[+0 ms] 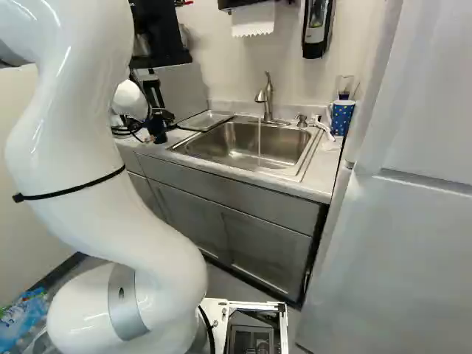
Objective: Rinse the cup and place it in the tray
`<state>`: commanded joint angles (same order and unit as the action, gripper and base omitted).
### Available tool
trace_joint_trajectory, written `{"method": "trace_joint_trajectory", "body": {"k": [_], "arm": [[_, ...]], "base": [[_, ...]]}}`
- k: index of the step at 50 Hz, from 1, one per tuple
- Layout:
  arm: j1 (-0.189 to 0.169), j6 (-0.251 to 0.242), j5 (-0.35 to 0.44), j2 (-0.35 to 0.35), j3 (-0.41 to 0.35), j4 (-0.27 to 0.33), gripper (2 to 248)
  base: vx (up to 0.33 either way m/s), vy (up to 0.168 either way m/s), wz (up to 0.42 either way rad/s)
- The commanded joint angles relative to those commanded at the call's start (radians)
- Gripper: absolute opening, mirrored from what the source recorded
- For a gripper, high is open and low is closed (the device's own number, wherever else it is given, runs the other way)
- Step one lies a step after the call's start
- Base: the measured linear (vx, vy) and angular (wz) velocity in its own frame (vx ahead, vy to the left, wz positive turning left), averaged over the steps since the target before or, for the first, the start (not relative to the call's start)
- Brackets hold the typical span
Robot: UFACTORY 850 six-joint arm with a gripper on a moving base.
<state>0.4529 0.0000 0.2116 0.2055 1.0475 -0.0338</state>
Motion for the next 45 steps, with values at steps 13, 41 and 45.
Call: {"method": "trace_joint_trajectory", "body": {"k": [13, 41, 45], "arm": [[0.003, 0.0, 0.054, 0.011, -0.017, 0.0, 247], [0.01, 0.0, 0.176, 0.026, -0.051, 0.0, 247], [0.011, 0.0, 0.189, 0.023, -0.054, 0.0, 247]], "base": [[0.0, 0.0, 0.0], [0.0, 0.0, 0.0], [0.0, 0.0, 0.0]]}}
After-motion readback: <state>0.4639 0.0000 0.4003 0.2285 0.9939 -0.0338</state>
